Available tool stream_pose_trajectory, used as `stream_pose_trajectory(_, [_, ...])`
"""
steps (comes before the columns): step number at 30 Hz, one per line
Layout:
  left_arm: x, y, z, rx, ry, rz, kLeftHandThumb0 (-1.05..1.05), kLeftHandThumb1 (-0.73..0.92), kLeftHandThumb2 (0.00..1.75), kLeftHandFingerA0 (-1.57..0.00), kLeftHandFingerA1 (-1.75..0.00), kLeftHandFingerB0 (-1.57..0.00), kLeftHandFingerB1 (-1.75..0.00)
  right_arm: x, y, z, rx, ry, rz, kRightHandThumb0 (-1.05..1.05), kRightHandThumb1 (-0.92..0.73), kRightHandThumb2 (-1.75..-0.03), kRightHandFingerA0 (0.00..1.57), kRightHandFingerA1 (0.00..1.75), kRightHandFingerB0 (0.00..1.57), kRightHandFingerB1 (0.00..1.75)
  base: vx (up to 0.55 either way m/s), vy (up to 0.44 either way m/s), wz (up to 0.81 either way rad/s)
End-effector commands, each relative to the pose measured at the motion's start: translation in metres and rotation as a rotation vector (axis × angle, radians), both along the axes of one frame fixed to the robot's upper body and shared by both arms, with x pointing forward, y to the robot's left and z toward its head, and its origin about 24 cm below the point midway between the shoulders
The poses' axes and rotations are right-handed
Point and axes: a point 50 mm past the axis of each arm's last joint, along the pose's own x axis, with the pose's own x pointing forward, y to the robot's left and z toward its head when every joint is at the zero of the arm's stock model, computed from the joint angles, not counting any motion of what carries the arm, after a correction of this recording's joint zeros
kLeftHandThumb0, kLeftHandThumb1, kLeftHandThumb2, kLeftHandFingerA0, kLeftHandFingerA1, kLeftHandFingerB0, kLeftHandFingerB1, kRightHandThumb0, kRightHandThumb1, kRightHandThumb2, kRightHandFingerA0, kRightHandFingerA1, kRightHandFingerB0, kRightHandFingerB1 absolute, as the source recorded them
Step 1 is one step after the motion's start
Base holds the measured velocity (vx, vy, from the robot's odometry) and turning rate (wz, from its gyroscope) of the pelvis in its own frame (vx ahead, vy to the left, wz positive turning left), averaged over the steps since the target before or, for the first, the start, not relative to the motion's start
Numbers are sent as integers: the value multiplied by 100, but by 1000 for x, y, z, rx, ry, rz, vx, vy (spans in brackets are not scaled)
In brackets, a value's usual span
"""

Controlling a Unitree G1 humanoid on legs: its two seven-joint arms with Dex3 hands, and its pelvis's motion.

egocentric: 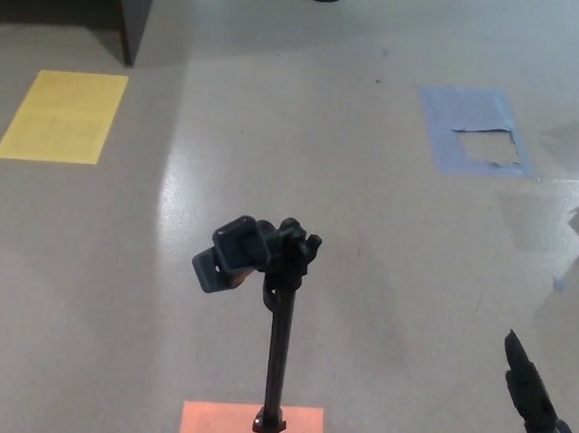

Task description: A phone stand is kept on the floor and the robot uses both its hands to grab it and uses its left hand to extend the phone stand by pulling it upwards

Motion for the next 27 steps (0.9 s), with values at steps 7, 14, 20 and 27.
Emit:
stream_pose_trajectory(7, [-38, 29, 2, 314, -281, 45, -95, 69, 62, -18, -29, -16, -26, -21, -41, -17, -216, 76, -55, -105, -84, -78, 0, 31, 0, 0, 0, 0, 0])
stream_pose_trajectory(14, [-41, 28, 2, 305, -316, 63, -92, 62, 60, -19, -31, -18, -27, -24, -41, -18, -226, 88, -51, -105, -86, -76, 0, 31, 0, 0, 0, 0, 0])
stream_pose_trajectory(20, [-43, 26, 5, 280, -345, 76, -89, 54, 58, -17, -30, -20, -27, -25, -42, -20, -215, 95, -42, -105, -83, -77, 0, 25, 0, 0, 0, 0, 0])
stream_pose_trajectory(27, [-42, 28, 0, 295, -347, 86, -74, 47, 56, -19, -30, -22, -28, -23, -43, -19, -240, 86, -48, -105, -83, -79, 0, 33, 0, 0, 0, 0, 0])
